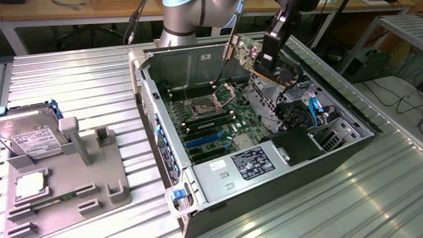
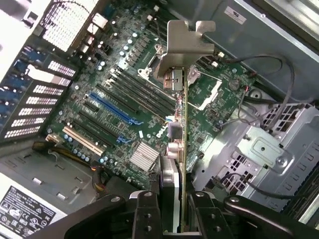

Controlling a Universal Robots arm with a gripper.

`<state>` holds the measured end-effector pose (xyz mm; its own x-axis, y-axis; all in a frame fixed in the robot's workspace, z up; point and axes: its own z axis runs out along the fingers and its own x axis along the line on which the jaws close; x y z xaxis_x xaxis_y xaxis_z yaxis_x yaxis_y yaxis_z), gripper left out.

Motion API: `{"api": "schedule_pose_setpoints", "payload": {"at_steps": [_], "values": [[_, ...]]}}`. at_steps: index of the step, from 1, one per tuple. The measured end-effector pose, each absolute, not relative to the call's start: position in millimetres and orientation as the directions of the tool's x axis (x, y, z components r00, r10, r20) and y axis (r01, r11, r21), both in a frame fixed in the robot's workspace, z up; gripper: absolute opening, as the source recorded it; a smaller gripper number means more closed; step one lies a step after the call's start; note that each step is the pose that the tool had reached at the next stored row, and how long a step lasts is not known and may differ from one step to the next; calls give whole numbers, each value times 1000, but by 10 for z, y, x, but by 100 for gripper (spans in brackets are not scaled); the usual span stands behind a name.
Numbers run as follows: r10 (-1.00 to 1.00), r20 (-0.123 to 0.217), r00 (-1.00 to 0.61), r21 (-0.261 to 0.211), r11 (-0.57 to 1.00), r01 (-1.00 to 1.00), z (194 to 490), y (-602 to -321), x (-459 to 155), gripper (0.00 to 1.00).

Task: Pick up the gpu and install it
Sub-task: 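Insert the gpu into the slot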

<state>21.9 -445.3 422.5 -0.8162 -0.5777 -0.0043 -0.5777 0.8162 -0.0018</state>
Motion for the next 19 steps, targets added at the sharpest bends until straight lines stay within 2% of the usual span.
{"api": "schedule_pose_setpoints", "payload": {"at_steps": [19], "values": [[-839,-4,-545,-2,545,-839,4225,-4453,219,28]]}}
